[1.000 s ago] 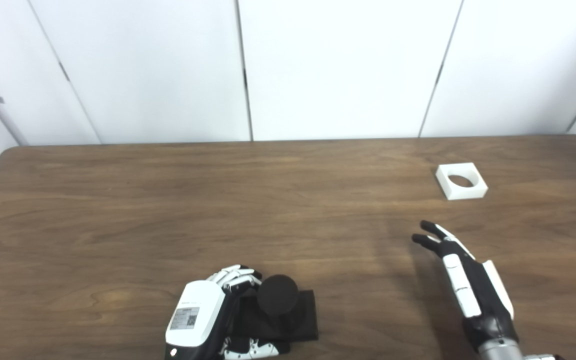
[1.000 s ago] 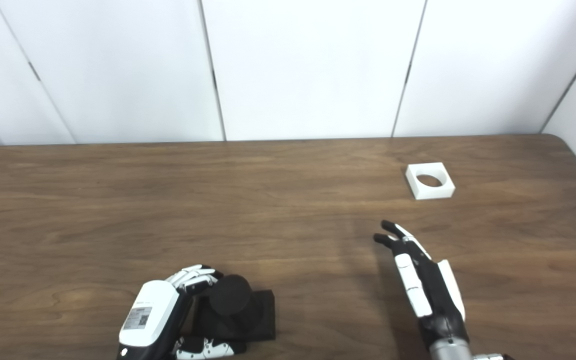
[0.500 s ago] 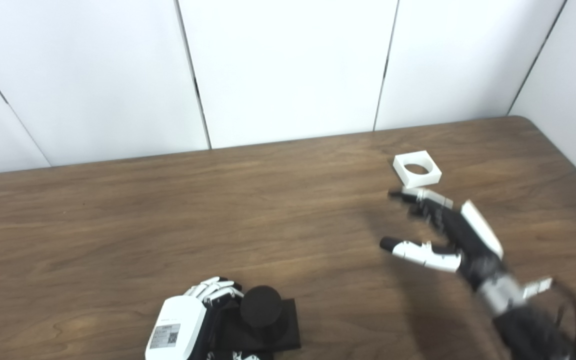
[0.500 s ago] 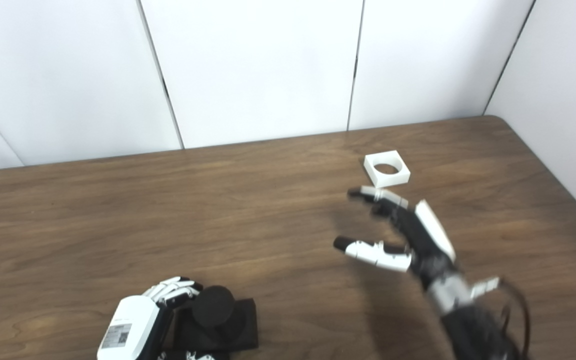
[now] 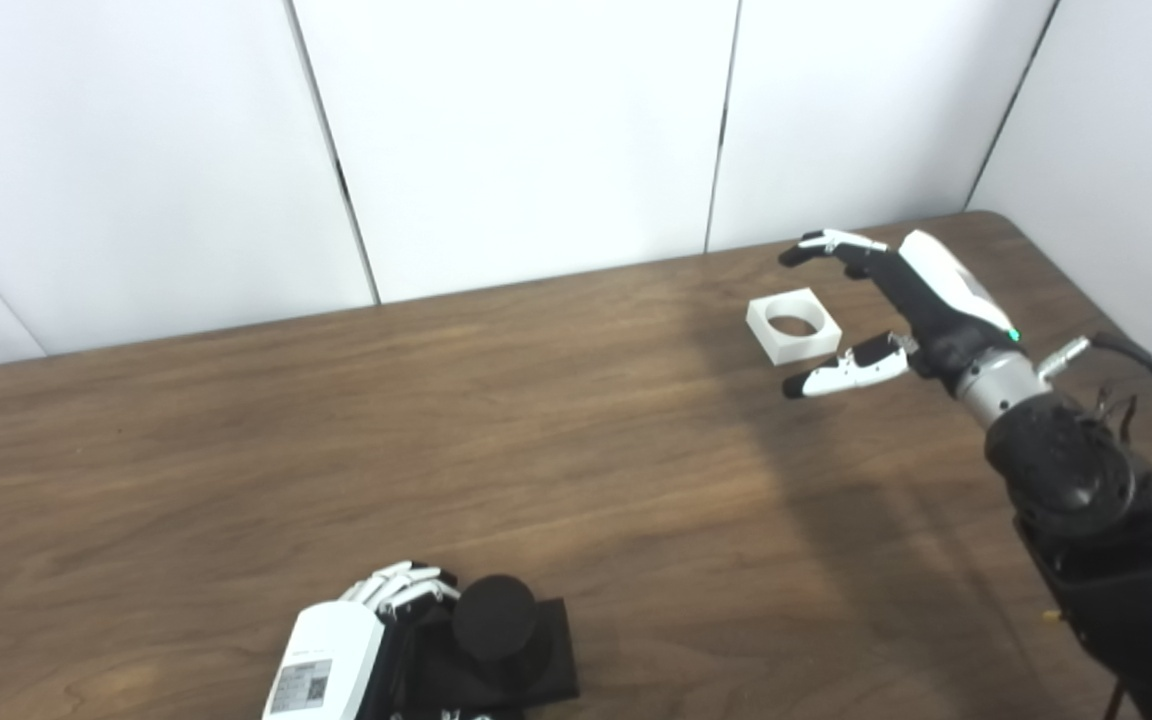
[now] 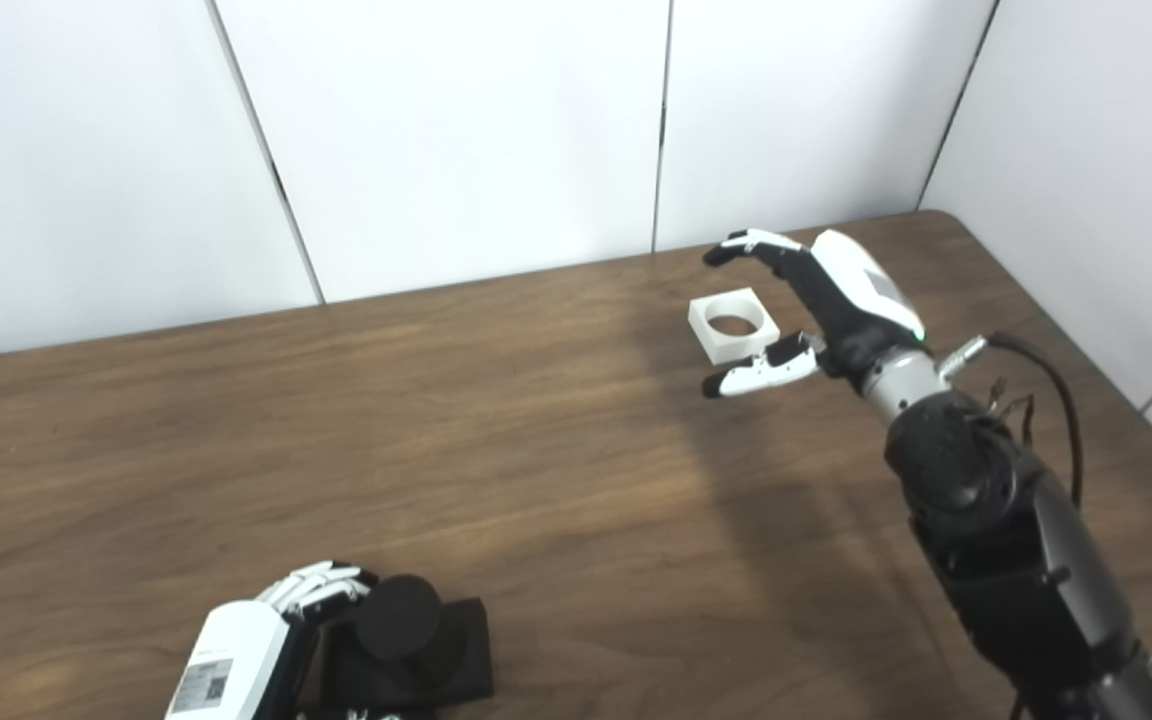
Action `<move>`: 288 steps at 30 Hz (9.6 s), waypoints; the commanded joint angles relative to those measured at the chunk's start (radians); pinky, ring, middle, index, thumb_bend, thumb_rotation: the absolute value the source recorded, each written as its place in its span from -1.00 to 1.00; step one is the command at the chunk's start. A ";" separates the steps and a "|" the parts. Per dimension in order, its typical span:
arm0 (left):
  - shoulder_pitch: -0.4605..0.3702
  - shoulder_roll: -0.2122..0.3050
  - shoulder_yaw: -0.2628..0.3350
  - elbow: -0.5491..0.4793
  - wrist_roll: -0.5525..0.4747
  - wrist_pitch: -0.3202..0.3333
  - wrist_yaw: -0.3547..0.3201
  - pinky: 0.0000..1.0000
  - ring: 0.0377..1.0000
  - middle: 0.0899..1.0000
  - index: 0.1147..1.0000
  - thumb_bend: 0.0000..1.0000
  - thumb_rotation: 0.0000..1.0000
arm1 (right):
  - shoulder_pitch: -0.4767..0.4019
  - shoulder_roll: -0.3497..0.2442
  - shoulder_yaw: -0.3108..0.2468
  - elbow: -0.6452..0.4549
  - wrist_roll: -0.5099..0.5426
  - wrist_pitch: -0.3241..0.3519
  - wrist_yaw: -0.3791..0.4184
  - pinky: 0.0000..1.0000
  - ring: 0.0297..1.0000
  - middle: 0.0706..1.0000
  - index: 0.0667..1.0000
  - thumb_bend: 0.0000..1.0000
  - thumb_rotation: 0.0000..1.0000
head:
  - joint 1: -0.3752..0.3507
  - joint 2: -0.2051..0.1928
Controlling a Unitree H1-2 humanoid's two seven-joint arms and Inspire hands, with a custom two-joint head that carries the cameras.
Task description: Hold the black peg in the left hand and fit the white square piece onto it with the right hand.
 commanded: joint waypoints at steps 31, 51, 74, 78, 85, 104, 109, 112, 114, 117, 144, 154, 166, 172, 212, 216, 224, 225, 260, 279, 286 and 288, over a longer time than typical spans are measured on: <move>0.036 0.000 -0.027 0.065 0.002 0.022 -0.082 0.45 0.58 0.43 -0.15 0.03 -0.90 | -0.408 -0.119 0.344 0.610 -0.291 -0.178 0.113 0.94 1.00 0.86 0.59 0.93 -0.64 | 0.042 -0.016; 0.044 -0.004 -0.019 0.046 0.005 0.033 -0.099 0.43 0.58 0.43 -0.15 0.02 -0.90 | -0.428 -0.075 0.373 0.725 -0.307 -0.220 0.065 0.89 0.95 0.81 0.52 0.84 -0.57 | 0.044 -0.009; 0.047 -0.005 -0.017 0.027 0.005 0.040 -0.108 0.41 0.57 0.41 -0.15 0.03 -0.91 | -0.379 -0.082 0.372 0.739 -0.327 -0.359 -0.091 0.79 0.78 0.48 -0.10 0.05 -0.74 | 0.048 0.001; 0.045 -0.006 -0.019 0.027 0.008 0.044 -0.113 0.42 0.57 0.41 -0.15 0.03 -0.91 | -0.367 -0.087 0.367 0.712 -0.325 -0.361 -0.087 0.79 0.78 0.48 -0.10 0.05 -0.74 | 0.049 0.000; 0.040 -0.010 -0.017 0.041 -0.004 0.037 -0.104 0.41 0.57 0.41 -0.15 0.03 -0.91 | -0.315 -0.090 0.332 0.532 -0.294 -0.372 -0.064 0.79 0.76 0.48 -0.10 0.05 -0.73 | 0.059 -0.003; 0.022 -0.046 -0.045 0.058 0.044 0.068 -0.120 0.45 0.56 0.40 -0.15 0.03 -0.90 | -0.208 -0.012 0.301 -0.095 -0.298 -0.375 0.187 0.83 0.71 0.43 -0.11 0.05 -0.73 | 0.140 -0.009; 0.013 -0.059 -0.052 0.064 0.048 0.080 -0.131 0.47 0.58 0.41 -0.15 0.02 -0.90 | -0.205 0.010 0.294 -0.188 -0.280 -0.388 0.250 0.84 0.70 0.42 -0.11 0.05 -0.73 | 0.159 -0.002; 0.010 -0.066 -0.055 0.068 0.051 0.083 -0.131 0.46 0.58 0.41 -0.15 0.02 -0.90 | -0.199 0.026 0.296 -0.230 -0.265 -0.410 0.274 0.83 0.67 0.40 -0.11 0.05 -0.73 | 0.173 -0.002; 0.009 -0.071 -0.054 0.070 0.053 0.084 -0.131 0.47 0.58 0.42 -0.15 0.02 -0.90 | -0.195 0.042 0.303 -0.261 -0.263 -0.411 0.303 0.82 0.66 0.39 -0.11 0.05 -0.73 | 0.178 -0.002; 0.009 -0.077 -0.055 0.072 0.059 0.087 -0.133 0.47 0.58 0.42 -0.15 0.02 -0.90 | -0.190 0.068 0.313 -0.308 -0.243 -0.401 0.351 0.81 0.66 0.38 -0.11 0.05 -0.73 | 0.184 -0.002; 0.002 -0.094 -0.065 0.068 0.074 0.112 -0.144 0.47 0.60 0.44 -0.15 0.02 -0.89 | -0.092 0.226 0.360 -0.393 -0.211 -0.470 0.493 0.71 0.64 0.35 -0.11 0.05 -0.74 | 0.210 0.014; 0.004 -0.098 -0.070 0.058 0.078 0.124 -0.155 0.49 0.60 0.44 -0.15 0.02 -0.89 | -0.072 0.238 0.340 -0.347 -0.244 -0.515 0.440 0.76 0.66 0.37 -0.11 0.05 -0.74 | 0.221 0.019; 0.005 -0.098 -0.072 0.056 0.081 0.123 -0.154 0.48 0.60 0.43 -0.15 0.02 -0.89 | -0.092 0.251 0.317 -0.313 -0.253 -0.521 0.421 0.83 0.67 0.41 -0.11 0.05 -0.74 | 0.224 0.023; 0.006 -0.097 -0.074 0.050 0.084 0.124 -0.157 0.48 0.60 0.43 -0.15 0.02 -0.89 | -0.094 0.250 0.312 -0.304 -0.258 -0.518 0.424 0.79 0.66 0.39 -0.11 0.05 -0.74 | 0.224 0.029; 0.005 -0.102 -0.082 0.030 0.086 0.146 -0.177 0.49 0.59 0.43 -0.15 0.02 -0.89 | -0.071 0.267 0.391 -0.284 -0.352 -0.523 0.492 0.87 0.71 0.39 -0.11 0.05 -0.73 | 0.232 0.047; 0.004 -0.101 -0.082 0.028 0.087 0.147 -0.179 0.49 0.59 0.43 -0.15 0.02 -0.89 | -0.076 0.270 0.395 -0.299 -0.389 -0.481 0.577 0.91 0.74 0.44 -0.11 0.05 -0.73 | 0.230 0.049; 0.003 -0.096 -0.083 0.021 0.091 0.150 -0.190 0.50 0.60 0.44 -0.15 0.02 -0.89 | -0.109 0.288 0.410 -0.355 -0.521 -0.359 0.900 1.00 0.96 0.80 0.61 0.98 -0.07 | 0.230 0.053; 0.003 -0.096 -0.083 0.020 0.092 0.151 -0.192 0.50 0.60 0.44 -0.15 0.02 -0.89 | -0.108 0.290 0.406 -0.358 -0.523 -0.357 0.912 1.00 0.97 0.81 0.65 0.99 -0.02 | 0.229 0.053; -0.015 -0.080 -0.028 0.065 0.080 0.104 -0.130 0.54 0.63 0.61 0.62 0.69 0.14 | 0.028 0.273 0.180 -0.365 -0.428 -0.329 0.741 1.00 1.00 0.97 0.90 0.95 0.24 | 0.225 0.030; -0.065 0.022 0.187 -0.068 -0.242 -0.009 -0.189 0.83 0.98 1.00 1.00 1.00 0.24 | -0.009 0.286 0.158 -0.283 -0.396 -0.311 0.652 1.00 1.00 0.94 0.91 0.91 0.24 | 0.246 -0.016; -0.055 -0.072 0.376 0.022 -0.550 -0.073 -0.088 0.91 1.00 1.00 1.00 1.00 0.33 | 0.077 0.355 0.047 -0.118 -0.190 -0.271 0.425 0.92 1.00 0.96 0.94 0.59 0.59 | 0.249 -0.049; -0.056 -0.090 0.406 0.052 -0.610 -0.101 -0.074 0.96 1.00 1.00 1.00 1.00 0.45 | 0.107 0.368 0.025 -0.065 -0.142 -0.288 0.346 0.87 1.00 0.96 0.95 0.54 0.64 | 0.249 -0.051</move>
